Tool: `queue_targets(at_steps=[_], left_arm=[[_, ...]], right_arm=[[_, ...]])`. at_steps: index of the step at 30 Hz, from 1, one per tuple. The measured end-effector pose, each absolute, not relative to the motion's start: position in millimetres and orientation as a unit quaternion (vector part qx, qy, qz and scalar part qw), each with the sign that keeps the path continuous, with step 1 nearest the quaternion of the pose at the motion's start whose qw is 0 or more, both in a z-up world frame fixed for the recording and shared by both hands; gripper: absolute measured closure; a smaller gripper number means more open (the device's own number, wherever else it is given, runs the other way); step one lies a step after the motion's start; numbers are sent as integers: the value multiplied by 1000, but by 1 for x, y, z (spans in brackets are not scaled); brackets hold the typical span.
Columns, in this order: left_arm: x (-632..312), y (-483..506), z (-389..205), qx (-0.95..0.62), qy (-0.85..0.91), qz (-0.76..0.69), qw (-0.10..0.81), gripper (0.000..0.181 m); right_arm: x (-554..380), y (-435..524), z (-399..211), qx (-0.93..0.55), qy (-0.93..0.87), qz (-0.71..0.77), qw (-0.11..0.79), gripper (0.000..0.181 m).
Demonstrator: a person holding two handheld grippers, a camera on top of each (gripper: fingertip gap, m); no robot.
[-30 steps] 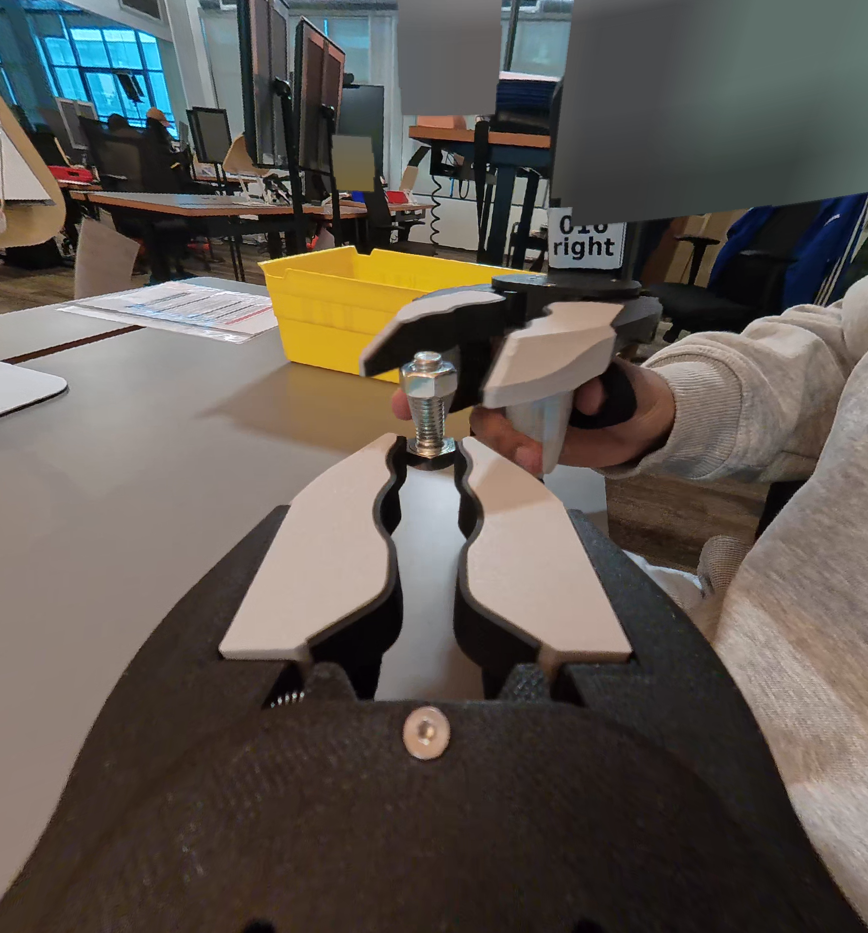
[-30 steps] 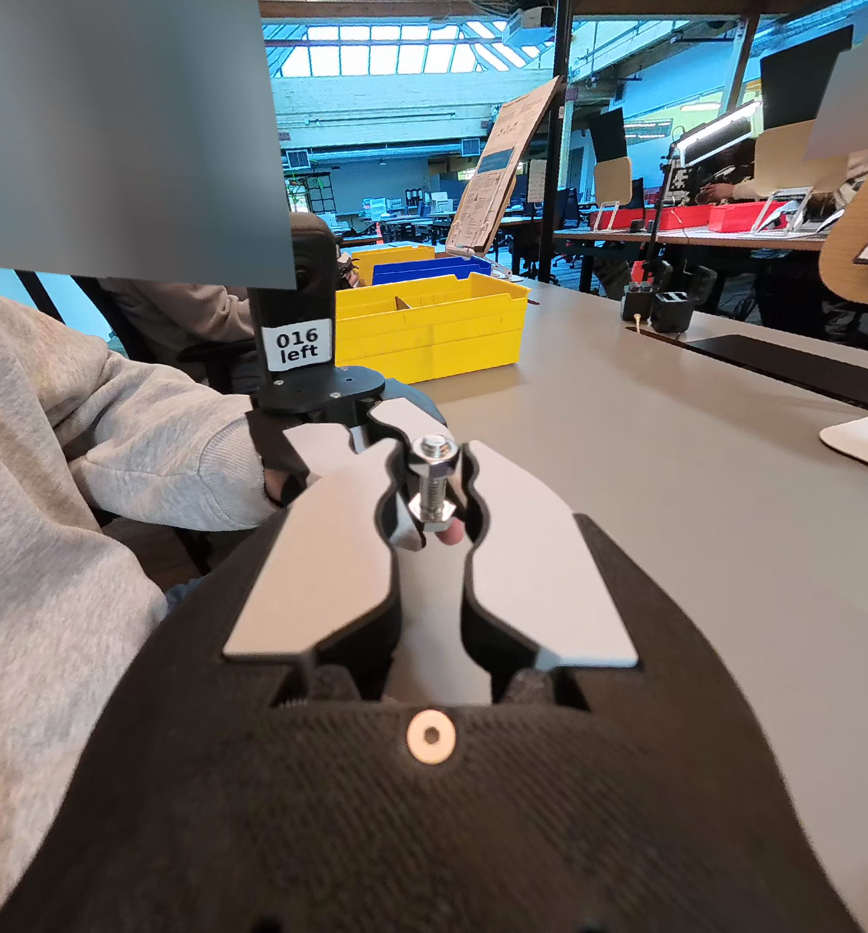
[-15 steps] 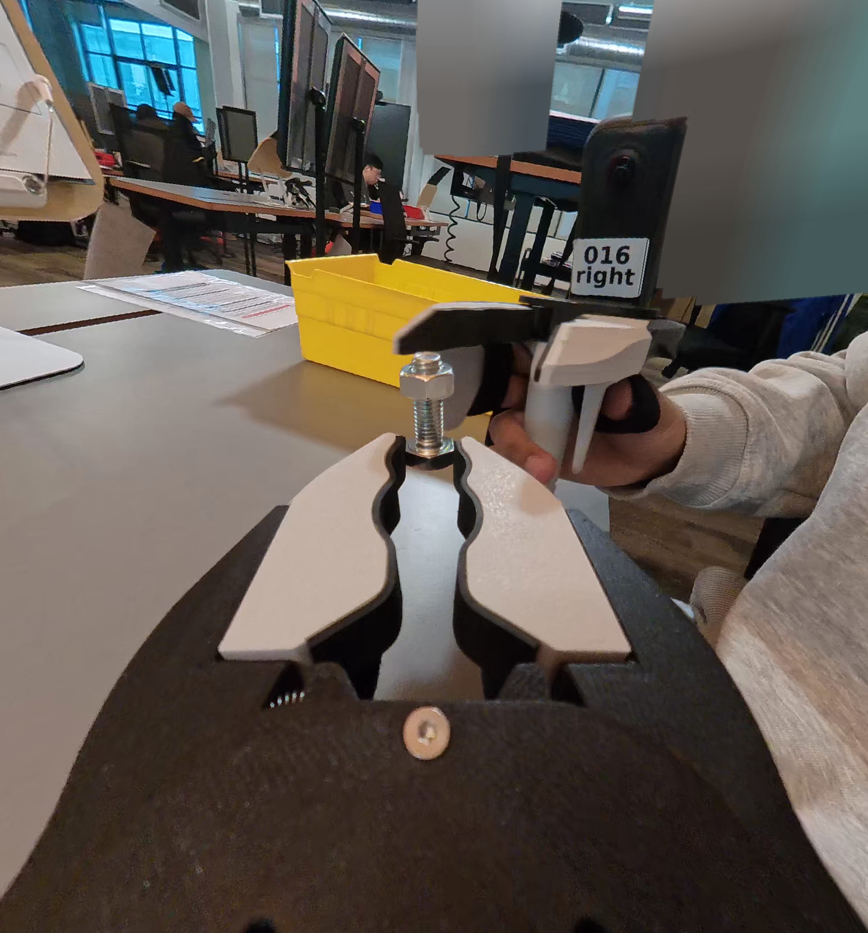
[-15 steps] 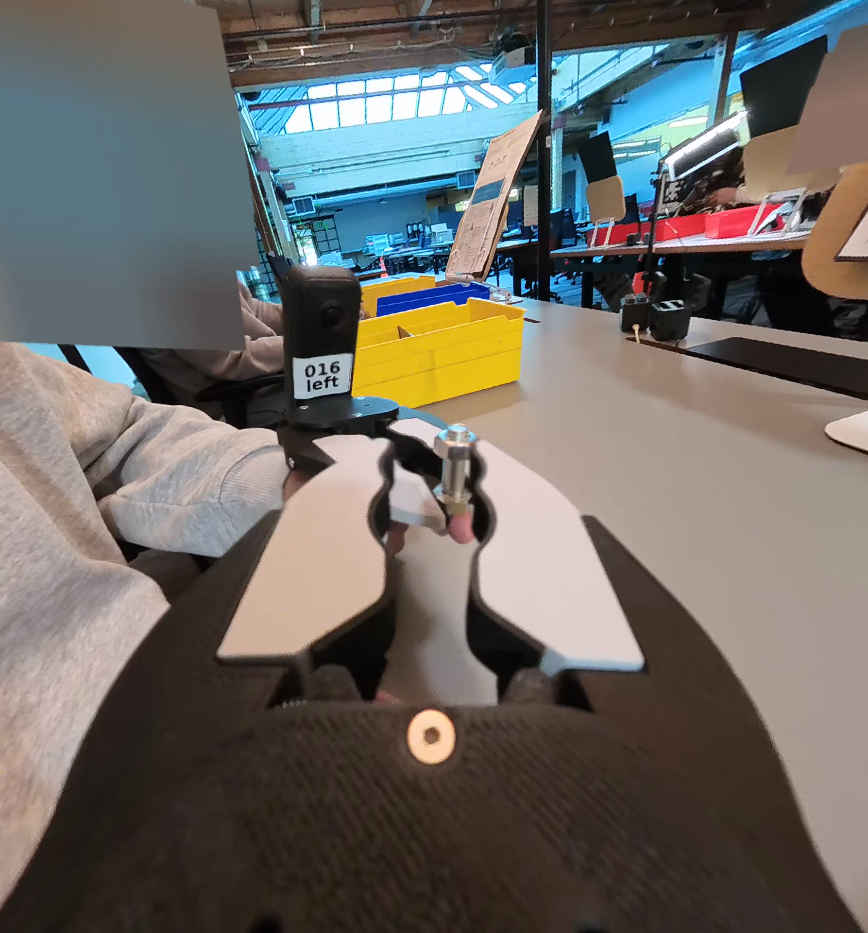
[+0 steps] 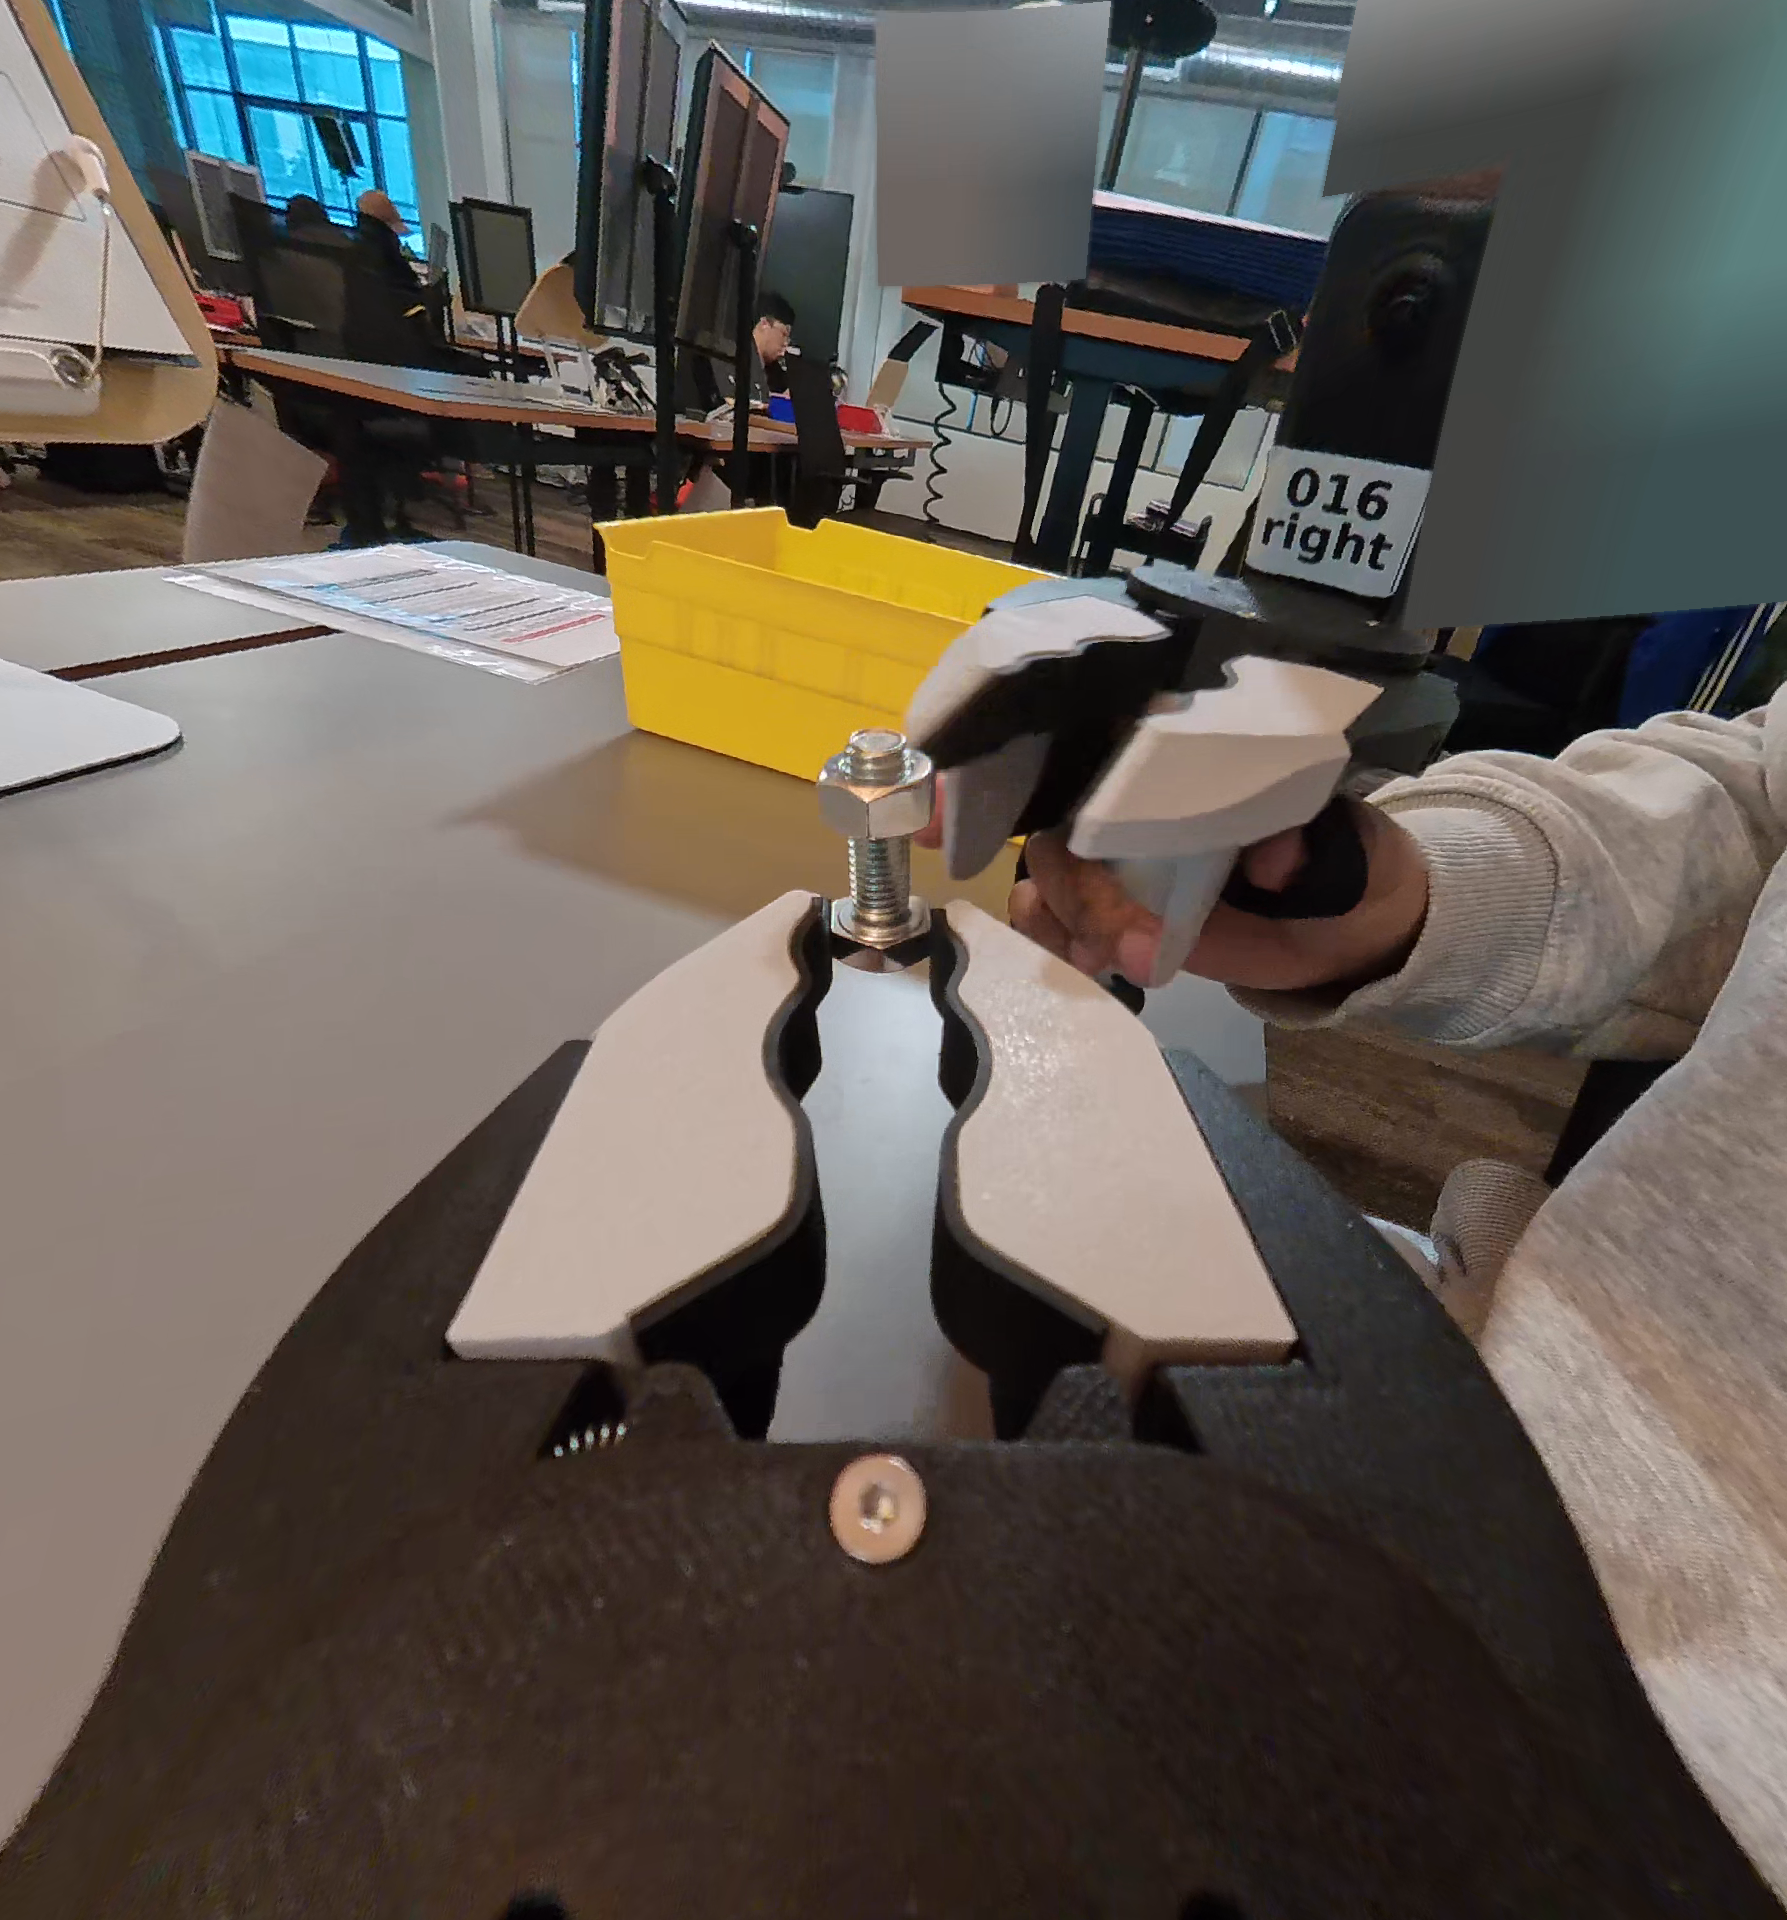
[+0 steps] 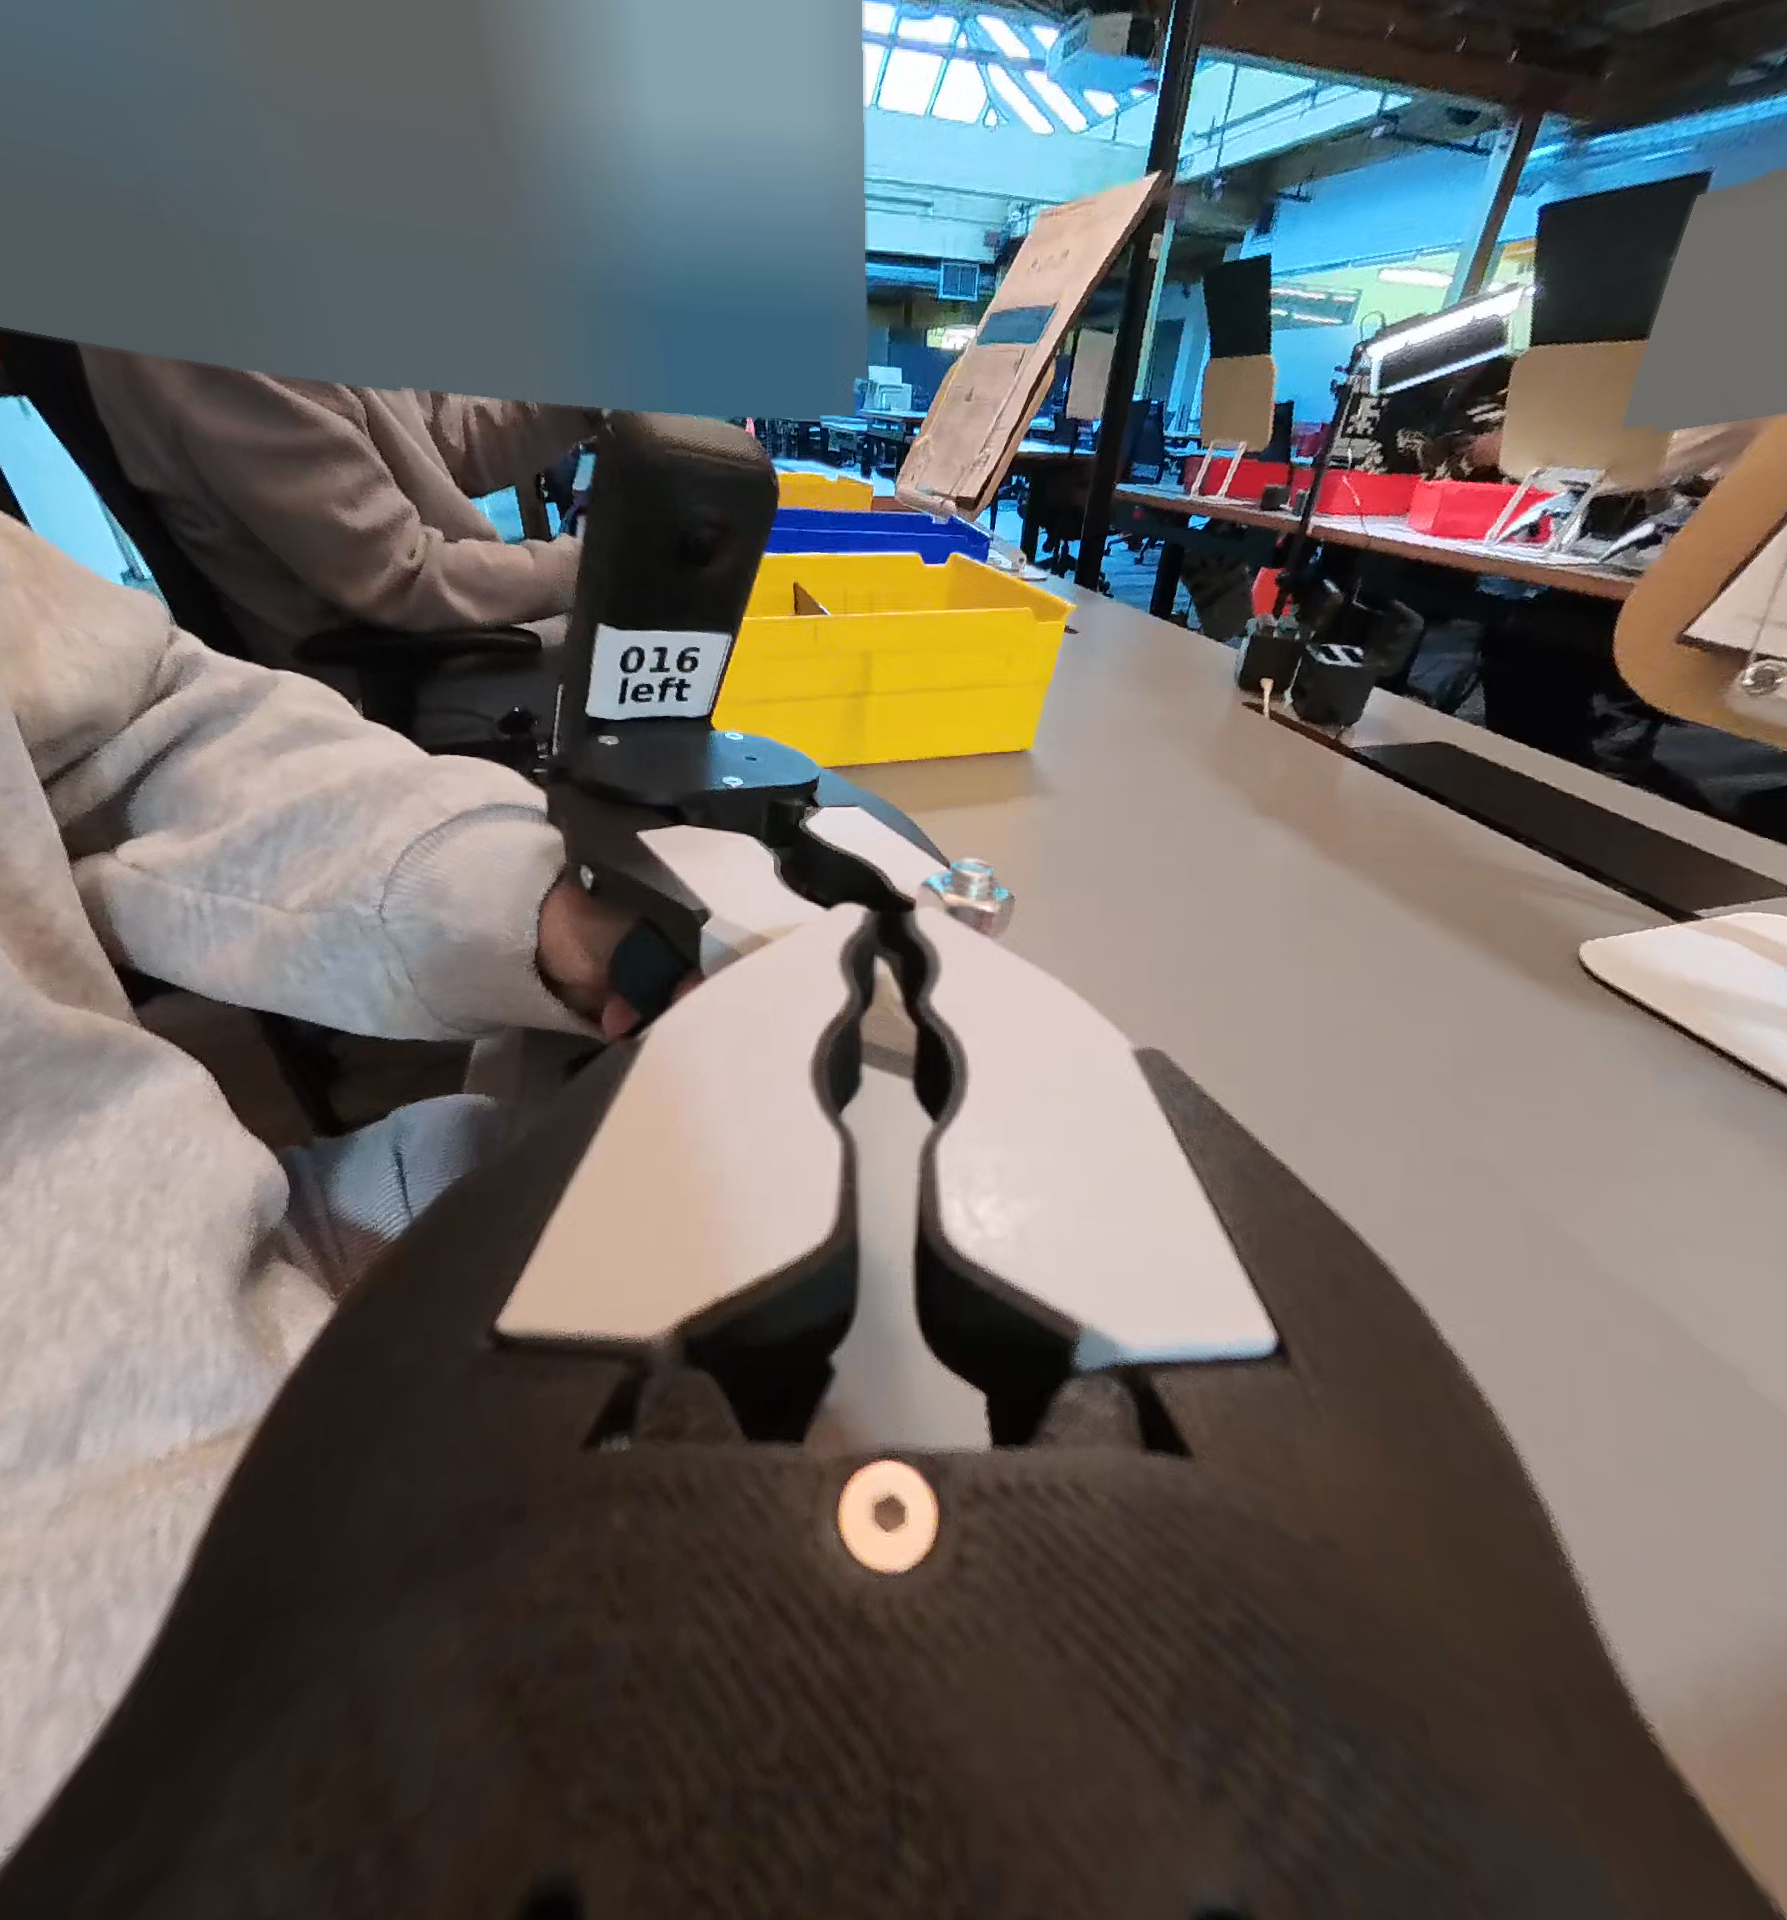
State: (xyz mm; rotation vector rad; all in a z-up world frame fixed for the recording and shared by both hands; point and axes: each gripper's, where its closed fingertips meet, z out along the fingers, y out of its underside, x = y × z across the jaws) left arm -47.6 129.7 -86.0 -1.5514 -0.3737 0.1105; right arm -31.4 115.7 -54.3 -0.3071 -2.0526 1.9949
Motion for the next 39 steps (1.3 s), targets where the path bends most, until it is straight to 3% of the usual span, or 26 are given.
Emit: queue_targets(at_steps=[5,9,11,12,19,22,26,27,31,33,36,37,39], left_arm=[[-47,130,-87,-698,-165,52,695,163],[-49,129,-87,-695,-172,49,696,163],[-50,129,-87,-694,-175,47,697,163],[-50,129,-87,-694,-175,47,696,163],[-49,130,-88,-698,-173,47,693,163],[-50,130,-89,-698,-179,40,692,163],[-50,130,-89,-699,-179,41,691,163],[-50,130,-89,-700,-177,42,691,163],[-48,131,-89,-704,-170,47,688,163],[-48,131,-89,-704,-170,47,688,163],[-50,130,-89,-700,-177,43,690,163],[-50,130,-89,-700,-178,43,690,163],[-49,130,-89,-701,-176,44,690,163]], right_arm=[[-36,110,-57,-114,-697,694,140,129],[-32,109,-59,-104,-706,687,134,138],[-30,113,-58,-105,-711,685,122,173],[-32,115,-58,-117,-710,685,117,174],[-40,114,-55,-143,-681,711,107,127],[-31,110,-61,-129,-700,697,84,143],[-23,109,-64,-127,-716,685,44,181],[-25,110,-63,-130,-712,688,50,180],[-40,115,-55,-138,-682,707,121,135],[-40,115,-53,-133,-677,711,133,123],[-28,111,-59,-118,-703,696,92,155],[-24,110,-60,-113,-710,690,76,178],[-24,111,-60,-115,-712,688,79,180]])
